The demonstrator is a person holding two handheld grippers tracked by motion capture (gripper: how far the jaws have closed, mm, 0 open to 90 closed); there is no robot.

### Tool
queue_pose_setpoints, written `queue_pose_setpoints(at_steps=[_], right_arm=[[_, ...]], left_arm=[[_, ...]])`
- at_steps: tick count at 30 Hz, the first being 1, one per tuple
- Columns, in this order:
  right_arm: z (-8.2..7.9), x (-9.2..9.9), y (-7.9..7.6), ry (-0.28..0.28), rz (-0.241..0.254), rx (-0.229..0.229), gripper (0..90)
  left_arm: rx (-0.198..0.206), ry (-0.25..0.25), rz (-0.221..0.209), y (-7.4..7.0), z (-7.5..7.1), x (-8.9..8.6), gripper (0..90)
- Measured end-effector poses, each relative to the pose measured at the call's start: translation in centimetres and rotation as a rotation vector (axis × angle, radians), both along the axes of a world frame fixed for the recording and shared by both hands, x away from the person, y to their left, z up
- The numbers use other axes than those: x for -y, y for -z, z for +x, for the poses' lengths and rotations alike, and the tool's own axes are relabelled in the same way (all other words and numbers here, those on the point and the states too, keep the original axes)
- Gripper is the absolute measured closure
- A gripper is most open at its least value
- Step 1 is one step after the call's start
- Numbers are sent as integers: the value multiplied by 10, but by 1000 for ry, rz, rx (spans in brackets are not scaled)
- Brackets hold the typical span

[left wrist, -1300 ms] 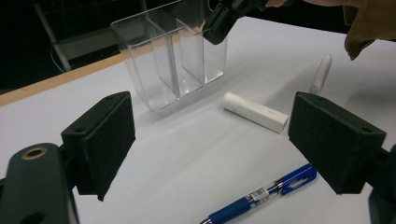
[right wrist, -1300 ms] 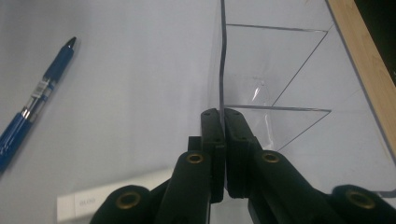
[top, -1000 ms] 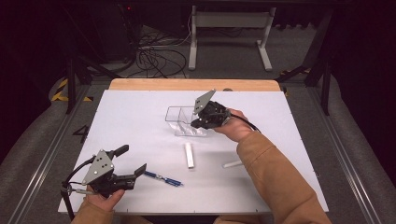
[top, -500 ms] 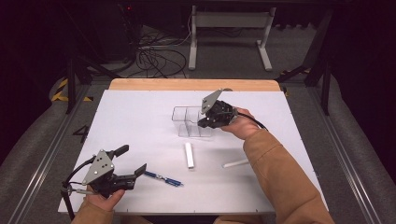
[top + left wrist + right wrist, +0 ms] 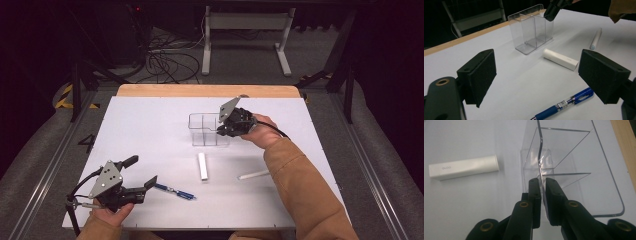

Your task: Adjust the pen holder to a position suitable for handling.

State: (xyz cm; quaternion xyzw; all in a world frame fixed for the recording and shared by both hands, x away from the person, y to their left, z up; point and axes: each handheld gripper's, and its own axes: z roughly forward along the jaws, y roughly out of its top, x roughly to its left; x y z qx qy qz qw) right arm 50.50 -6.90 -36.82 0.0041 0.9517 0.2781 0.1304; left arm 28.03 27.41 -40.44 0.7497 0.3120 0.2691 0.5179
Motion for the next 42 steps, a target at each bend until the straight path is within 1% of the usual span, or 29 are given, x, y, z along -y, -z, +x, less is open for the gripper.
queue_pose_setpoints(at_steps=[2,6,7,9,10,12,17,19,20,21,22,23,24,25,26,28,29,30,32,34,36,38,40,42], right_arm=[[1,0,0,-2,-2,1,834],[1,4,1,17,-5,-5,833],[1,5,1,22,6,-11,835],[2,6,-1,14,16,-3,839],[1,7,-2,23,22,-8,841],[1,8,-3,26,22,-5,842],[0,10,-2,27,25,-16,835],[-3,13,-3,43,62,-28,787],[-3,13,-3,43,62,-28,787],[-4,14,-4,49,72,-34,748],[-6,15,-7,59,94,-55,697],[-10,17,-11,76,133,-71,610],[-10,17,-11,76,133,-71,610],[-13,17,-14,77,150,-74,559],[-17,18,-17,92,180,-76,494],[-25,19,-23,107,238,-91,431],[-33,19,-29,117,288,-90,353],[-33,19,-29,117,288,-90,353],[-40,19,-31,132,323,-89,262],[-51,16,-34,147,345,-60,191],[-53,15,-35,152,349,-58,177],[-58,14,-36,154,373,-67,170],[-61,14,-37,170,403,-67,136],[-63,14,-36,178,440,-95,122]], left_arm=[[-3,0,0,0,0,0,155],[-5,1,1,0,0,0,155],[-5,1,1,0,0,0,155],[-4,1,3,0,0,0,155],[-4,1,3,0,0,0,155],[-4,1,4,0,0,1,155],[-4,1,2,0,0,1,156],[-4,0,2,0,0,1,156],[-3,0,2,0,0,1,156],[-2,0,2,0,0,0,155],[-2,-1,1,0,0,0,155],[0,-2,1,0,0,0,155],[-1,-3,1,-1,0,0,155],[-1,-3,0,-1,1,0,155],[-1,-3,1,-1,1,0,156],[1,-4,-5,-2,0,0,155],[8,-5,-1,-3,1,-1,154],[8,-5,-6,-3,1,-1,154],[7,-5,-13,-5,1,-2,153],[14,-10,-9,-8,2,-4,150],[13,-15,-15,-10,3,-6,149],[17,-20,-17,-11,3,-9,147],[15,-24,-20,-11,3,-11,146],[17,-28,-16,-11,3,-12,146]])
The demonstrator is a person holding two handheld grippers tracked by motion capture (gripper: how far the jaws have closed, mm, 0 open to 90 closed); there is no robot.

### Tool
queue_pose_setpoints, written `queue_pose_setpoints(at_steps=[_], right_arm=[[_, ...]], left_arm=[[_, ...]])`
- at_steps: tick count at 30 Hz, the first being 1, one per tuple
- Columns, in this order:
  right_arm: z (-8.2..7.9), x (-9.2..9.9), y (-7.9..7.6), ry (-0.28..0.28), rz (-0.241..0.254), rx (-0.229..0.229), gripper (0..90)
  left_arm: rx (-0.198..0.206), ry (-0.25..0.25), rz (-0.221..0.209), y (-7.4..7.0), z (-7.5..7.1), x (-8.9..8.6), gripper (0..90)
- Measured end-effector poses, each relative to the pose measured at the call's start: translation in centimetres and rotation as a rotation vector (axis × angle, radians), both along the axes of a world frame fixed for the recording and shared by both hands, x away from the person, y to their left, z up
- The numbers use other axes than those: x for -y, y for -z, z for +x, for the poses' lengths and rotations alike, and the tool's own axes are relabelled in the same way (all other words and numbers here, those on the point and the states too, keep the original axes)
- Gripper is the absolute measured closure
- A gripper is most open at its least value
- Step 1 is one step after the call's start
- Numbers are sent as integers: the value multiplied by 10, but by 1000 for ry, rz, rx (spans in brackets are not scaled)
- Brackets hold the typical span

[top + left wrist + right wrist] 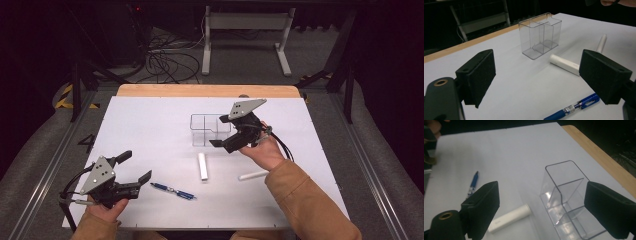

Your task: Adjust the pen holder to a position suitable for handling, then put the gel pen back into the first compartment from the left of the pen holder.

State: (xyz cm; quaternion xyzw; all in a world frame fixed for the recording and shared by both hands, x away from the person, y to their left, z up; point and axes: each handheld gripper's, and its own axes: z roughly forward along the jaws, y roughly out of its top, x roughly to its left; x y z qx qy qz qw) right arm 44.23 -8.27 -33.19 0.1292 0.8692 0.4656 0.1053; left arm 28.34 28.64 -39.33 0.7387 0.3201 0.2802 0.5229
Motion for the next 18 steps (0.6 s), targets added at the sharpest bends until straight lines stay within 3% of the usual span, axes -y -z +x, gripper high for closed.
queue_pose_setpoints(at_steps=[5,12,18], right_arm=[[-3,-5,1,-1,0,-6,115],[-13,-11,-1,-9,45,-35,116],[-21,-17,-1,-11,41,-30,115]], left_arm=[[4,-9,1,0,-2,-2,146],[7,-19,-7,0,-3,-5,146],[11,-19,-7,0,-4,-5,146]])
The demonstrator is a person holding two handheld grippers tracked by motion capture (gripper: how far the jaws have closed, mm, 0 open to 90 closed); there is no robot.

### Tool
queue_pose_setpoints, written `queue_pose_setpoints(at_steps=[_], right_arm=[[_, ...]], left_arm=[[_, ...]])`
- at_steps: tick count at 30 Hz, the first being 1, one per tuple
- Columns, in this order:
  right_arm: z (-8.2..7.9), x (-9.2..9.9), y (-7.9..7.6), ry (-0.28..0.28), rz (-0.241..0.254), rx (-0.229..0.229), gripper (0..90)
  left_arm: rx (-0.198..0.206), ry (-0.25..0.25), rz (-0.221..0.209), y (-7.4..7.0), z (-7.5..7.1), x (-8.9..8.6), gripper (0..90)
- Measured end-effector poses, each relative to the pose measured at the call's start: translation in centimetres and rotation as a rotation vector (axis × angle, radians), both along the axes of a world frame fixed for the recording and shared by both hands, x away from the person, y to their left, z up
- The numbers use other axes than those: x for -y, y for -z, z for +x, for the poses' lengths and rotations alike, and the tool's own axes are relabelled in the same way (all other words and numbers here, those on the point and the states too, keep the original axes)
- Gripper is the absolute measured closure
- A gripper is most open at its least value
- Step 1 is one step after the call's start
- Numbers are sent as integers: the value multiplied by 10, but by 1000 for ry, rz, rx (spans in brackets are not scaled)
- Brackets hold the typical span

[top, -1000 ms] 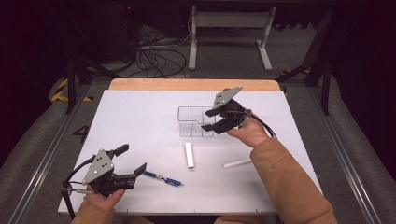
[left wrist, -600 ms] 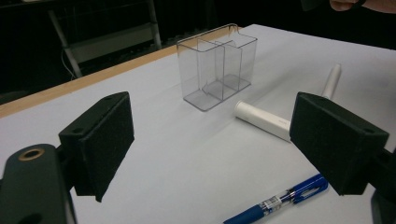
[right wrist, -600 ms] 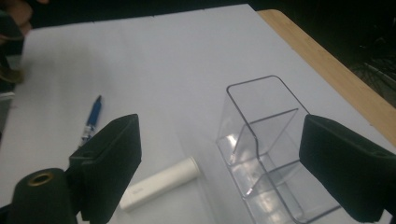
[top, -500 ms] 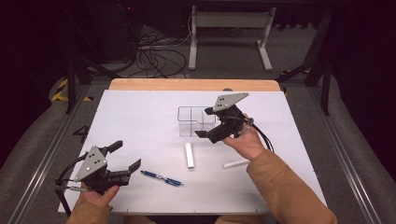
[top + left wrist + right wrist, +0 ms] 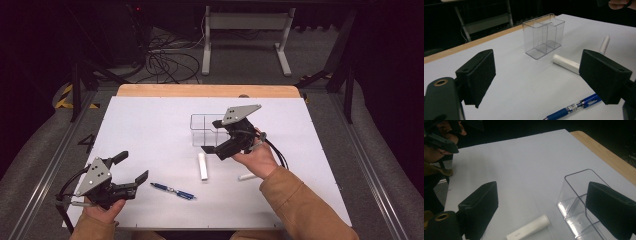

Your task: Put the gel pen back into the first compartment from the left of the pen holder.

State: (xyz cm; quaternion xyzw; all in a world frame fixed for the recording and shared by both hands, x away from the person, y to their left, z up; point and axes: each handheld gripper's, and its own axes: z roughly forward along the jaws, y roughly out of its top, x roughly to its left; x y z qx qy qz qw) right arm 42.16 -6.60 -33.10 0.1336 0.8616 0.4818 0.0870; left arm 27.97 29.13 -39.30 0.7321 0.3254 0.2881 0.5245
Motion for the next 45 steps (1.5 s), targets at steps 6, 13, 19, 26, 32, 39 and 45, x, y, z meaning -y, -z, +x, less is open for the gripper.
queue_pose_setpoints(at_steps=[6,13,19,26,32,39,45], right_arm=[[-4,0,-1,3,14,-4,107],[-12,-5,1,6,27,-26,105],[-19,-9,0,-5,44,-47,111],[-27,-13,2,3,39,-33,164],[-37,-24,8,10,-14,-13,201],[-43,-37,18,-2,-38,-35,241],[-49,-48,24,-6,-67,-49,308]], left_arm=[[0,-1,1,0,0,0,146],[2,-2,-1,0,0,0,146],[1,-2,-2,0,0,0,146],[2,-5,0,1,-1,1,147],[3,-4,0,1,-1,1,146],[2,-4,-1,1,-1,1,146],[0,-3,-2,1,-1,0,147]])
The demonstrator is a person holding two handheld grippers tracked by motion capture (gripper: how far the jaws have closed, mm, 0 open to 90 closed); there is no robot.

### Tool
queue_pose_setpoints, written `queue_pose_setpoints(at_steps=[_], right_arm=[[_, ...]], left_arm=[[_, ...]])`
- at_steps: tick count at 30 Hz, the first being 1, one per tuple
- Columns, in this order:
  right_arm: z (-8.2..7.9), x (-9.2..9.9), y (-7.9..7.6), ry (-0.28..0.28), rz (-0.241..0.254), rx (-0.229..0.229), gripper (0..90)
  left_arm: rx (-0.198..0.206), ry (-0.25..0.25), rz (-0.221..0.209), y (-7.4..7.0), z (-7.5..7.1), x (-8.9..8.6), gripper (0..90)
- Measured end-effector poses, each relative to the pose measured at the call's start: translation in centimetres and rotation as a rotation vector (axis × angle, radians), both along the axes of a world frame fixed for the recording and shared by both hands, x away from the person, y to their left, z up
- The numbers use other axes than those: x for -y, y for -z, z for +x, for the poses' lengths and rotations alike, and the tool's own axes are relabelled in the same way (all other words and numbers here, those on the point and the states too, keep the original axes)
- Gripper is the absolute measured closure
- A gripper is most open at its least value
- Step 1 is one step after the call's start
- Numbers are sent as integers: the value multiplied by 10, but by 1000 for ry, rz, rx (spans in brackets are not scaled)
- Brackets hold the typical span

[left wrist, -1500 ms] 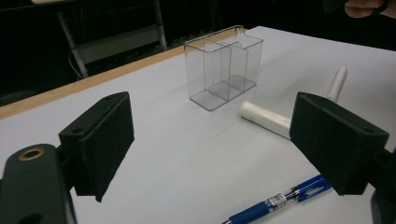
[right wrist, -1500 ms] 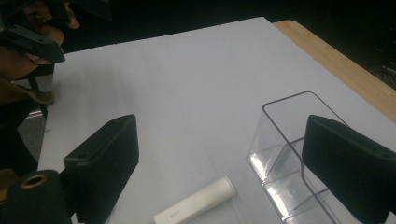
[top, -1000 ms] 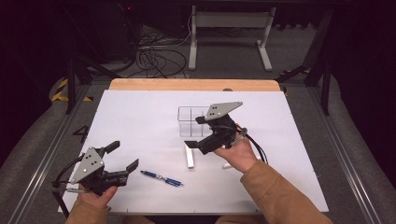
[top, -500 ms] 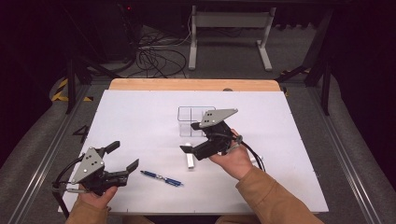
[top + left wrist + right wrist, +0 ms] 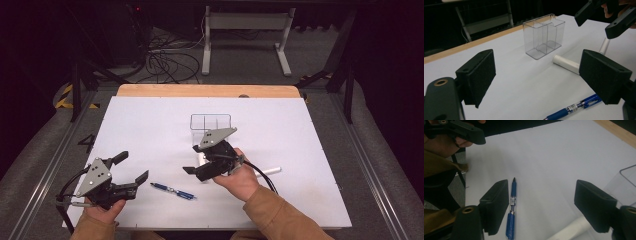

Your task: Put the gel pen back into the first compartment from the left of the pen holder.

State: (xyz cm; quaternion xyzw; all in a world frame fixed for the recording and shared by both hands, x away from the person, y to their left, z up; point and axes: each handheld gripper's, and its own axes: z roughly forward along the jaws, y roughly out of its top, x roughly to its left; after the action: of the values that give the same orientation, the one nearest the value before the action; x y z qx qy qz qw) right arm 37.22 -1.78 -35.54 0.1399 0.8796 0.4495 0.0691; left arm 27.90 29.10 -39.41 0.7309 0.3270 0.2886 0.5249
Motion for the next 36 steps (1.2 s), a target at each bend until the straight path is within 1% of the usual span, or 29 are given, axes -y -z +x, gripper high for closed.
queue_pose_setpoints(at_steps=[3,8,9,11,13,14,16,20,22,24,26,28,29,31,34,36], right_arm=[[-2,-6,3,-1,-8,-13,322],[-5,-17,10,-6,-41,-10,340],[-6,-21,12,-14,-49,-22,345],[-6,-22,13,-14,-51,-24,342],[-7,-25,16,-18,-52,-37,341],[-7,-27,17,-20,-53,-37,343],[-9,-32,22,-21,-73,-34,351],[-11,-36,26,-14,-83,-23,350],[-12,-40,30,-24,-79,-51,350],[-12,-41,30,-24,-82,-52,350],[-13,-43,32,-27,-83,-66,360],[-14,-46,34,-21,-81,-87,375],[-14,-48,34,-5,-86,-91,387],[-15,-51,35,17,-102,-95,426],[-16,-54,37,21,-110,-105,458],[-17,-56,38,25,-121,-97,472]], left_arm=[[0,0,0,0,0,0,147],[1,-1,-3,0,0,-1,146],[2,-1,-3,0,0,-1,146],[2,-1,-3,0,0,-1,147],[1,-3,-5,0,0,-1,147],[1,-4,-5,0,0,-2,146],[1,-4,-5,0,0,-2,146],[4,-3,-3,0,0,-2,147],[3,-4,-4,0,0,-2,146],[4,-3,-4,0,0,-2,146],[4,-4,-4,0,0,-2,146],[6,-4,-4,0,0,-2,146],[7,-5,-3,0,0,-2,147],[6,-5,-3,0,0,-2,147],[5,-5,-3,0,0,-2,147],[7,-6,-1,0,0,-2,146]])
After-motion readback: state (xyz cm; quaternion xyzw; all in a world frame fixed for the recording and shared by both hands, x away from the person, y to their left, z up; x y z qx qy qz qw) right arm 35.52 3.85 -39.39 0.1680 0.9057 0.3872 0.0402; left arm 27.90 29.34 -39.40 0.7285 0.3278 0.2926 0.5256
